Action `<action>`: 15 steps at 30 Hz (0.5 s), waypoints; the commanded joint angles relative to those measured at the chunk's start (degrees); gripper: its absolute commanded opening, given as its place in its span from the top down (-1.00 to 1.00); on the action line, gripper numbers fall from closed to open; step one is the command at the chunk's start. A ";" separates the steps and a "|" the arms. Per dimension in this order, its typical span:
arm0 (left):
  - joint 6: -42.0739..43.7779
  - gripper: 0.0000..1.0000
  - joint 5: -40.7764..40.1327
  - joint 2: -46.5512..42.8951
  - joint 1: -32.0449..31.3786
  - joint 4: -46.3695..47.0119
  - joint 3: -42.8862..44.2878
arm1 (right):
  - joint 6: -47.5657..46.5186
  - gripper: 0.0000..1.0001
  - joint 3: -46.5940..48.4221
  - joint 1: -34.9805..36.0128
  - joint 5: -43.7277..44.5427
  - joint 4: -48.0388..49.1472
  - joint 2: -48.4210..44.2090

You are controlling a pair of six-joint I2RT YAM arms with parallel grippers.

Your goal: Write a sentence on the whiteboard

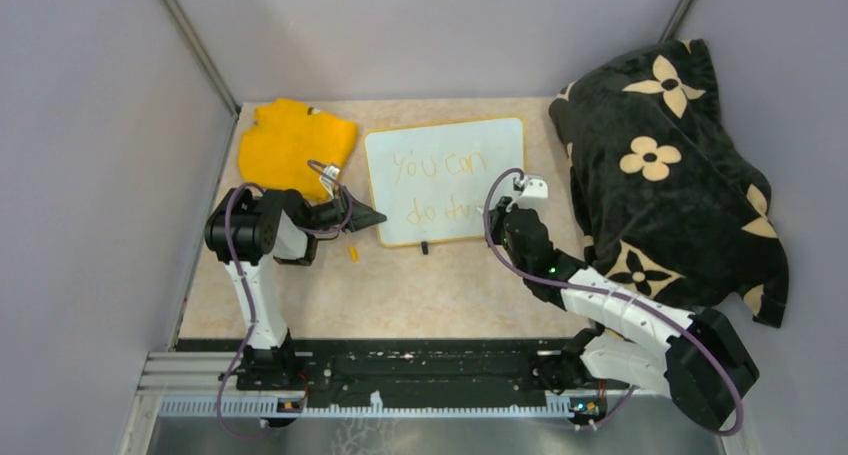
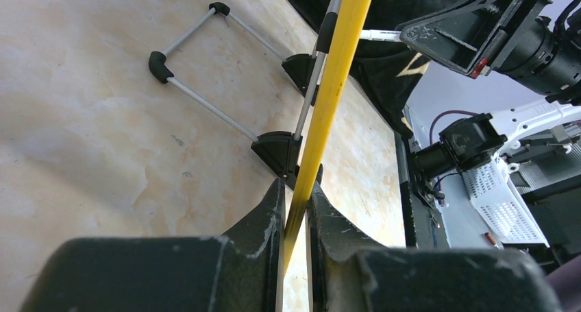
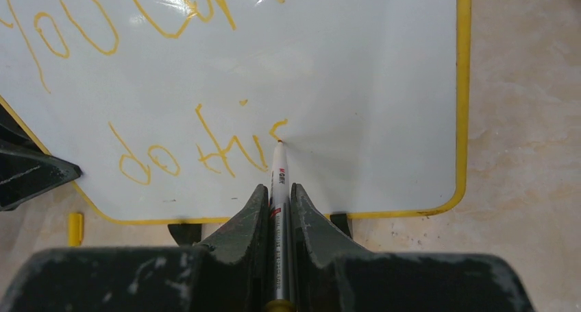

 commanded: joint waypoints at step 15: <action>-0.46 1.00 -1.24 1.78 0.01 4.89 0.11 | 0.38 1.00 -1.55 -1.09 4.38 -2.84 -2.64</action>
